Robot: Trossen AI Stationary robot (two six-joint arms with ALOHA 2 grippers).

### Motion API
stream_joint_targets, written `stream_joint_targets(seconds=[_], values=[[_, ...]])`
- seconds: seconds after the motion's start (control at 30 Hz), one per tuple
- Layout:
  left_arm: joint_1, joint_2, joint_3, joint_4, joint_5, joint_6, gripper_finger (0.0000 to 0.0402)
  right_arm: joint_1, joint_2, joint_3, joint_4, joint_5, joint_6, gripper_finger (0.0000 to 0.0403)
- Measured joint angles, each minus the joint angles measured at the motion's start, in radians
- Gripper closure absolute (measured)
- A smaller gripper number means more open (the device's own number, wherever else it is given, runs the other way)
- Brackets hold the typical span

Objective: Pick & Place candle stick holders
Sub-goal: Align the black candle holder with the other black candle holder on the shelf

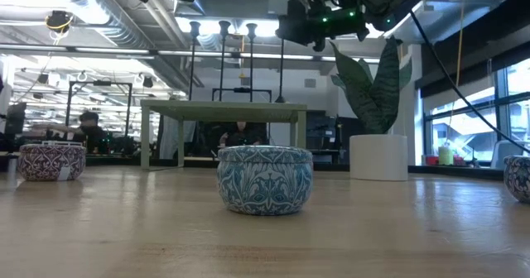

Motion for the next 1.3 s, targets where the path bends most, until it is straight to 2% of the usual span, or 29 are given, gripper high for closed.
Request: stream_joint_targets(seconds=[0.5,1.3], values=[[0.0,0.0,0.0,0.0,0.001,0.0,0.0295,-0.005,0.0,0.0,-0.035,0.075,-0.003,0.0313],[0.0,0.0,0.0,0.0,0.003,0.002,0.0295,-0.031,0.0,0.0,-0.055,0.07,-0.002,0.0313]])
